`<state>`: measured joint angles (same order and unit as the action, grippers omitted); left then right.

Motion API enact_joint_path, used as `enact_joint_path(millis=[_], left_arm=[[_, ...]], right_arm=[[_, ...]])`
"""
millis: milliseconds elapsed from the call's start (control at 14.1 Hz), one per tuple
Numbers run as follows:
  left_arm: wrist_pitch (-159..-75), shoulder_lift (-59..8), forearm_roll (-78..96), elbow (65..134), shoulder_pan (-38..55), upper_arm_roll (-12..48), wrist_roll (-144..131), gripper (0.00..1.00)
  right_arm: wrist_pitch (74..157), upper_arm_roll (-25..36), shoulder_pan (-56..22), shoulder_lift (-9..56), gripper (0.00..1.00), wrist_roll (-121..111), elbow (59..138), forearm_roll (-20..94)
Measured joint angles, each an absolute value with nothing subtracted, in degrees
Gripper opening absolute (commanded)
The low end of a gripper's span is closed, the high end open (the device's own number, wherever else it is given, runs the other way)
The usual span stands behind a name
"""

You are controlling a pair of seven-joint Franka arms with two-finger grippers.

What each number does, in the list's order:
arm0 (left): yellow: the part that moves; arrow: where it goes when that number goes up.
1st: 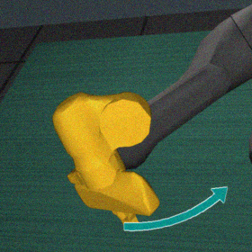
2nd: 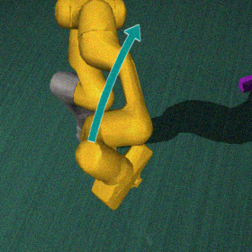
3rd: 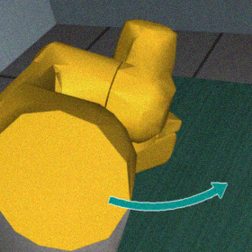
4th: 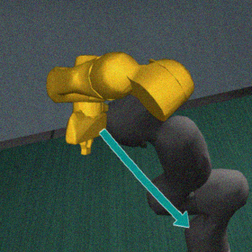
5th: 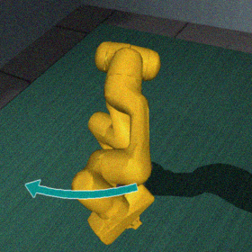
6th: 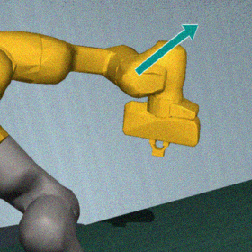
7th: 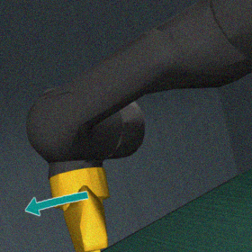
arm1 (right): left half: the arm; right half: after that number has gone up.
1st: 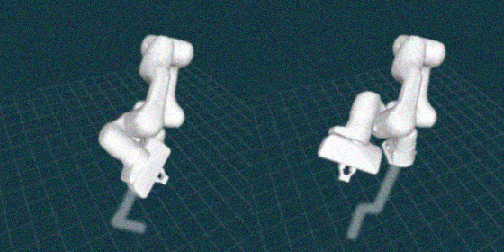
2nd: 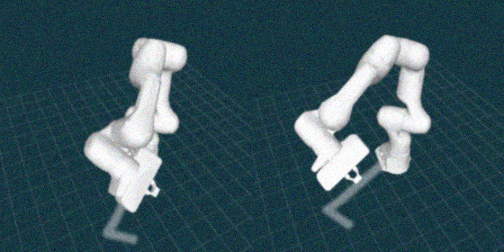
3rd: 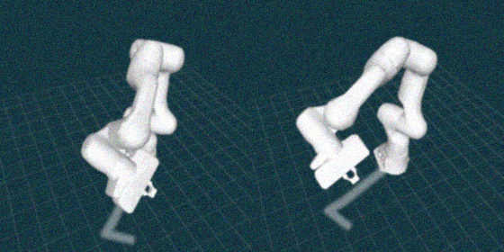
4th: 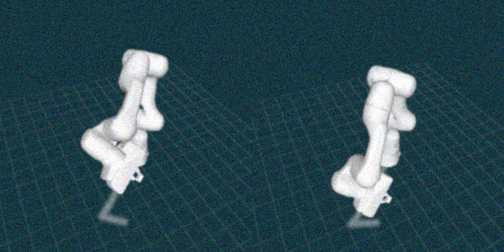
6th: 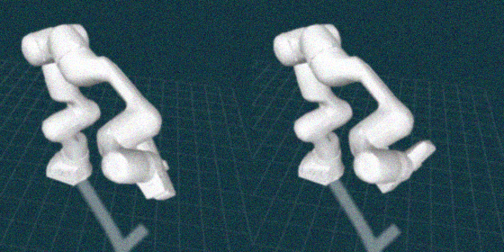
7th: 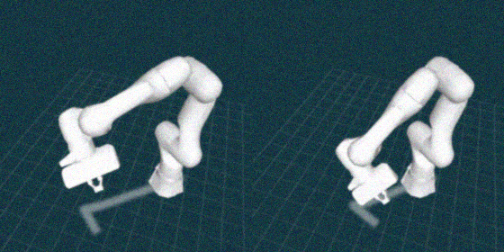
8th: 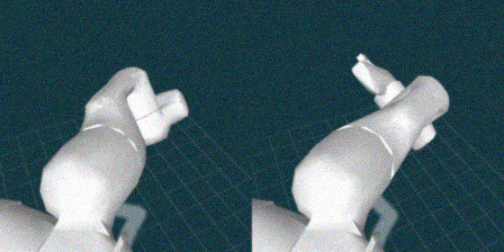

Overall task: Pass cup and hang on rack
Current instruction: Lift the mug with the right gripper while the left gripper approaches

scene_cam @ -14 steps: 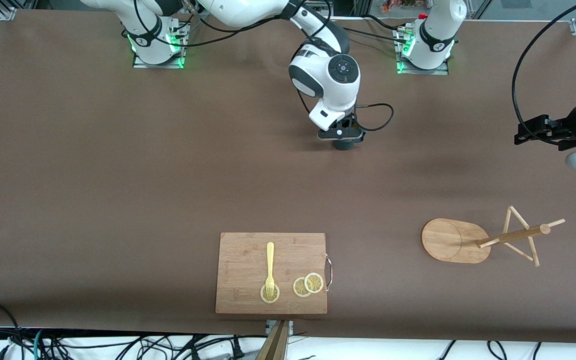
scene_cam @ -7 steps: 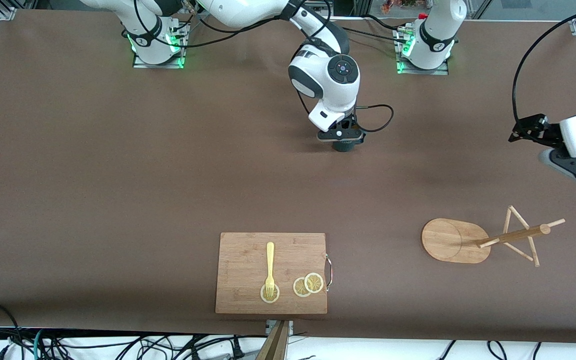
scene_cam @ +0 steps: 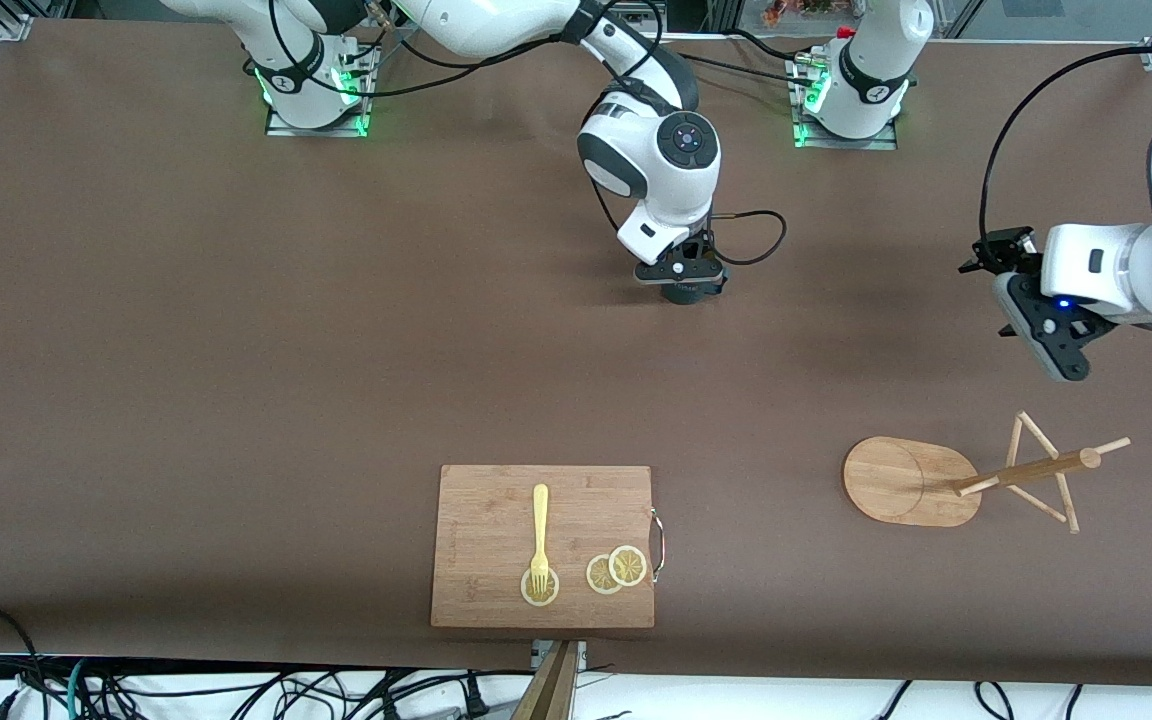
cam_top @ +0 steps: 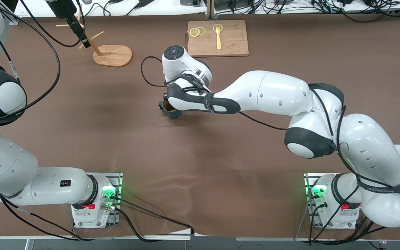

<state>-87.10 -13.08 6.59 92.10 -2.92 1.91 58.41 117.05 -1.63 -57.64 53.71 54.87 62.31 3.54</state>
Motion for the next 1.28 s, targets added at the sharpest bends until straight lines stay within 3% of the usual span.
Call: enact_joint_path(millis=[497, 781, 923, 1278], left_arm=[[-99.36, -12.49, 11.94, 105.63, -2.71, 2.13, 81.92, 1.00], [-107.25, -12.43, 12.43, 109.67, -1.95, 5.81, 88.54, 1.00], [-112.67, -12.79, 15.42, 112.52, -1.49, 7.29, 93.46, 1.00], [-124.69, -17.43, 25.04, 119.98, -0.20, 9.09, 106.22, 1.00]], right_arm=[[115.47, -1.12, -57.12, 52.66, 0.55, 54.87, 60.72, 3.52], [108.81, -1.00, -52.28, 46.97, 0.64, 52.79, 59.54, 3.52], [103.44, -0.90, -48.19, 43.18, 1.00, 46.87, 59.31, 3.53], [94.72, -0.18, -31.53, 34.67, 1.00, 34.33, 59.27, 11.60]])
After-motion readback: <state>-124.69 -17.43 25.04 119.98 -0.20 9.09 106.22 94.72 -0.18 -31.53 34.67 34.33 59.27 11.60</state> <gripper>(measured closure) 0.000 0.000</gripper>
